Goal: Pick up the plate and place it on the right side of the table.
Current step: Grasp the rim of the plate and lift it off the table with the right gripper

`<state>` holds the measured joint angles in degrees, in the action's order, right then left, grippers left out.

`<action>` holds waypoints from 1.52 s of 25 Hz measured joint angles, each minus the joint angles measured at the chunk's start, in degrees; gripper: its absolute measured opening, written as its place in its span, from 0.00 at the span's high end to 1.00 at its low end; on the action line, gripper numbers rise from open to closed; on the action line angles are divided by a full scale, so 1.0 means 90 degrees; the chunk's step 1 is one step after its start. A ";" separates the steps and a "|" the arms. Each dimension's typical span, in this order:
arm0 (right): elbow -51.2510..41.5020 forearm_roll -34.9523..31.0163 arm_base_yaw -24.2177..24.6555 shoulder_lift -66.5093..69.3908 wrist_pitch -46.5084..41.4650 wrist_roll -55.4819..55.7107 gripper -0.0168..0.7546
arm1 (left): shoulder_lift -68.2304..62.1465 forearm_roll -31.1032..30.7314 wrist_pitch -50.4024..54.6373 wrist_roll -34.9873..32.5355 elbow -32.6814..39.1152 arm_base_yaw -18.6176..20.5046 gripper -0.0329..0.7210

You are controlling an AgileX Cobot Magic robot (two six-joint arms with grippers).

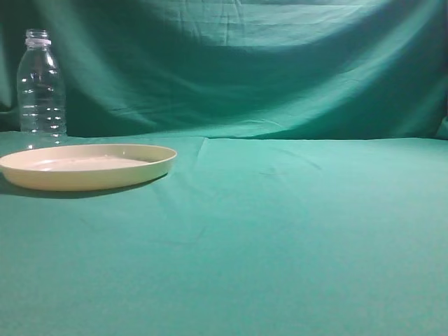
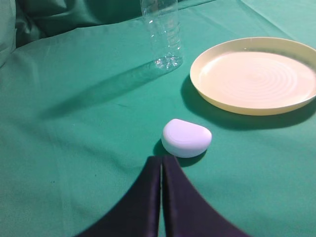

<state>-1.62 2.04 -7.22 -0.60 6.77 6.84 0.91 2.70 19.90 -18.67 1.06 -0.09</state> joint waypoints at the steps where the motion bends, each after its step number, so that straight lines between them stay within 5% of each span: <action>1: 0.0000 0.0002 0.0000 0.0000 0.0301 0.0092 0.98 | 0.0000 0.0000 0.0000 0.0000 0.0000 0.0000 0.96; 4: 0.0028 0.0002 0.0000 0.0000 0.0714 0.0902 0.98 | 0.0000 0.0000 0.0000 0.0000 0.0000 0.0000 0.96; 9: 0.1226 0.0399 0.0000 0.0801 -0.1012 0.1866 0.98 | 0.0000 0.0000 0.0000 0.0000 0.0000 0.0000 0.96; 18: 0.3929 0.0249 0.0000 0.4361 -0.5118 0.1042 0.98 | 0.0000 0.0000 0.0000 0.0000 0.0000 0.0000 0.96; 25: 0.4987 -0.0439 -0.0027 0.6499 -0.5643 0.0435 0.98 | 0.0000 0.0000 0.0000 0.0000 0.0000 0.0000 0.96; 29: 0.5715 -0.0894 -0.0841 0.7524 -0.5803 -0.0249 0.98 | 0.0000 0.0000 0.0000 0.0000 0.0000 0.0000 0.96; 33: 0.6524 -0.0494 -0.2030 0.8671 -0.5849 0.0060 0.98 | 0.0000 0.0000 0.0000 0.0000 0.0000 0.0000 0.96; 38: 0.7954 -0.0296 -0.2899 1.0263 -0.6143 0.0254 0.98 | 0.0000 0.0000 0.0000 0.0000 0.0000 0.0000 0.96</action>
<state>69.96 -0.62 -33.31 91.77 -48.52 9.12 0.91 2.70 19.90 -18.67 1.06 -0.09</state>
